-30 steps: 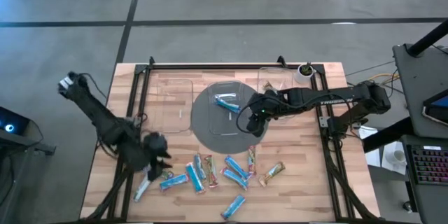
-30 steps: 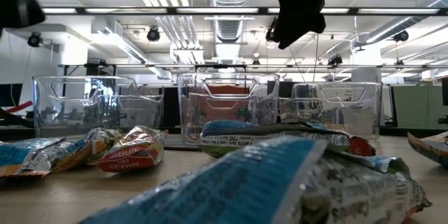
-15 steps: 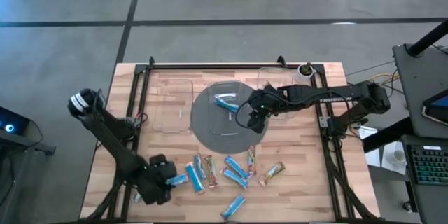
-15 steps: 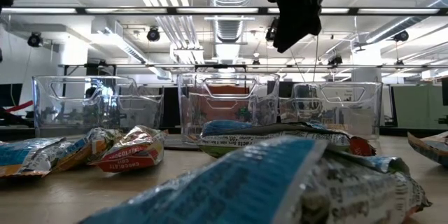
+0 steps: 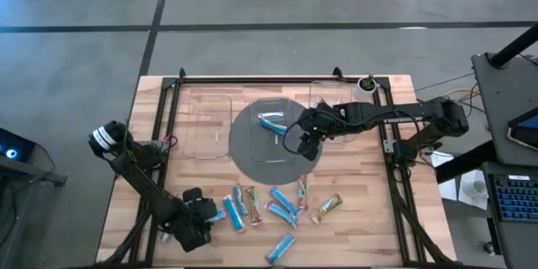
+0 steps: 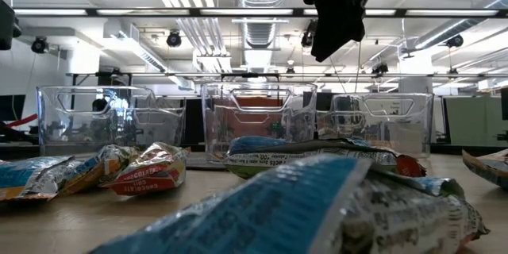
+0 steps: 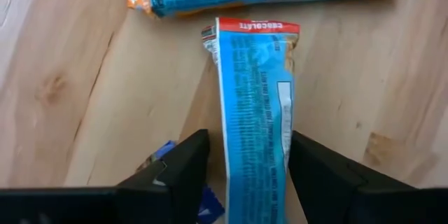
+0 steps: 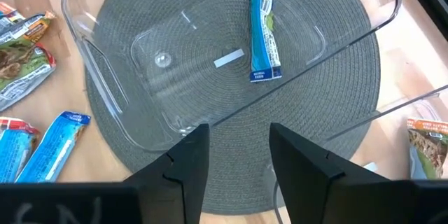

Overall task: Pick and place Granola Bars by type
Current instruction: Put the red granola bar into the left transparent bin

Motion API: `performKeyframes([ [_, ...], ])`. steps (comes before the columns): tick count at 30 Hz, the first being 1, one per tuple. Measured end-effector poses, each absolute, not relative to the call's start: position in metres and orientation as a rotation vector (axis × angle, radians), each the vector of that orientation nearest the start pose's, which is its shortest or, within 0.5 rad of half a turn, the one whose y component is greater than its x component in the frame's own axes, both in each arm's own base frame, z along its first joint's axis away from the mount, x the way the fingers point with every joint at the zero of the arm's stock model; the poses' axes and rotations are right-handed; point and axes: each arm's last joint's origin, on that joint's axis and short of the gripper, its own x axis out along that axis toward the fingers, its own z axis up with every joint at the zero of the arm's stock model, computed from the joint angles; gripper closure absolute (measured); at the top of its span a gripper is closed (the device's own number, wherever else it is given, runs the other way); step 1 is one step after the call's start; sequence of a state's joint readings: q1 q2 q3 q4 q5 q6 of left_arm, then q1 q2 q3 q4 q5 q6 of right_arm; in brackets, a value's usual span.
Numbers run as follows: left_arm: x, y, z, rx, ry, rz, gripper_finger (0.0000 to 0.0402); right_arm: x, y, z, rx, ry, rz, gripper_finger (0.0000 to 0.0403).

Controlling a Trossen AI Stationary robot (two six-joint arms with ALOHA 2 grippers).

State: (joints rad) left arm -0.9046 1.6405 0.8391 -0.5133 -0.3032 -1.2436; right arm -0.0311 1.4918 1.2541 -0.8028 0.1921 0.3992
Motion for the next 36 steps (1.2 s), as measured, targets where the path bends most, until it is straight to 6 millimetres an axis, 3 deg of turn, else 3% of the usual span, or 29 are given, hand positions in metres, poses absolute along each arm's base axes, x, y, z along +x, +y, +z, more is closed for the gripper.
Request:
performKeyframes([
  [4, 0.178, -0.209, 0.142, -0.357, 1.178, 0.221, 0.0251, 0.300, -0.015, 0.284, 0.270, 0.985, -0.403, 0.0260],
  [10, 0.177, -0.204, 0.153, -0.412, 1.204, 0.199, 0.0334, 0.300, -0.016, 0.284, 0.252, 0.985, -0.394, 0.0266],
  [13, 0.176, -0.202, 0.168, -0.477, 1.186, 0.162, 0.0362, 0.301, -0.016, 0.285, 0.250, 0.976, -0.375, 0.0266],
  [17, 0.172, -0.190, 0.202, -0.613, 1.044, 0.165, 0.0372, 0.303, -0.018, 0.288, 0.248, 0.945, -0.366, 0.0268],
  [23, 0.154, -0.131, 0.264, -0.822, 0.483, 0.439, 0.0369, 0.303, -0.025, 0.289, 0.253, 0.931, -0.381, 0.0268],
  [27, 0.135, -0.084, 0.285, -0.881, 0.175, 0.634, 0.0369, 0.303, -0.026, 0.289, 0.249, 0.929, -0.381, 0.0268],
  [30, 0.128, -0.055, 0.281, -0.839, 0.170, 0.743, 0.0368, 0.303, -0.026, 0.289, 0.251, 0.928, -0.382, 0.0268],
  [36, 0.132, -0.017, 0.251, -0.813, 0.302, 0.954, 0.0347, 0.304, -0.026, 0.289, 0.281, 0.917, -0.396, 0.0268],
])
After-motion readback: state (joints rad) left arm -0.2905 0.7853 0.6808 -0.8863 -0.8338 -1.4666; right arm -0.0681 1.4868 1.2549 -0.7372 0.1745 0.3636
